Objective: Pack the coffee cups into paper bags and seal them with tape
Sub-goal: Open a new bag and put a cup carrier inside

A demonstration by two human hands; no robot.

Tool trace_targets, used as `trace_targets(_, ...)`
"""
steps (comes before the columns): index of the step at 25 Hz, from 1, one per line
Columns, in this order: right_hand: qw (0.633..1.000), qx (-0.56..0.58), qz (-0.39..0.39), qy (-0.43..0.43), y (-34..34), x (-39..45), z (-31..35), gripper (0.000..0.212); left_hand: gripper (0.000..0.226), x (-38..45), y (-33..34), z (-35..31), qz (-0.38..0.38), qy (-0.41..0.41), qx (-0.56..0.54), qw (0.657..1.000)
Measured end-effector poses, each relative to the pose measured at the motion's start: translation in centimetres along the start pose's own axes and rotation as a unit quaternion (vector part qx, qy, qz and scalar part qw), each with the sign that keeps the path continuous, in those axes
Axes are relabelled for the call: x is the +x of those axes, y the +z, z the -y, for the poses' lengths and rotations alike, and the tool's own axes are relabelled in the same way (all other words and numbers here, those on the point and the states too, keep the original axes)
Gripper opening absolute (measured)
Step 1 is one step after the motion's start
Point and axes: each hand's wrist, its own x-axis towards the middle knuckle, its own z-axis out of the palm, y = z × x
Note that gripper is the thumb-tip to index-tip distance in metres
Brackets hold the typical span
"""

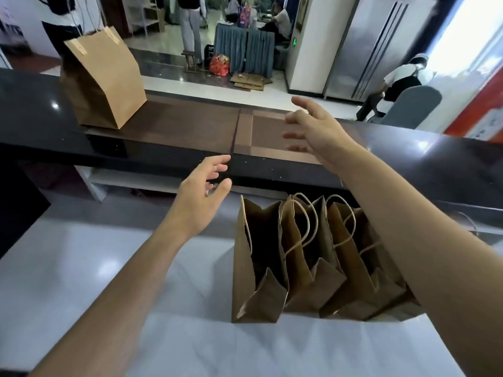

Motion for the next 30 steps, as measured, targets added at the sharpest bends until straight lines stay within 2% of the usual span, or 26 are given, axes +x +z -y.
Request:
trace_targets(8,0.997,-0.021,-0.078,-0.021,-3.3,-10.0,-2.7,0.047,0.046,-1.4,0.8,0.6,0.052,0.015,0.008,0.998)
trace_targets(14,0.974,0.025,-0.224,-0.019,-3.3,-15.3,-4.0,0.042,0.045,0.9,0.6,2.9,0.125,0.025,-0.010,0.992)
trace_targets(23,0.916,0.023,-0.400,0.018,6.4,-22.7,-11.9,0.022,0.035,3.6,2.8,6.2,0.221,0.025,-0.050,0.974)
trace_targets(27,0.899,-0.009,-0.428,0.091,11.1,-24.0,-14.9,0.018,0.039,4.8,4.0,7.6,0.261,-0.007,-0.065,0.963)
trace_targets(30,0.897,-0.005,-0.418,0.147,13.0,-24.4,-16.4,0.015,0.043,5.4,4.4,8.5,0.303,-0.023,-0.063,0.950)
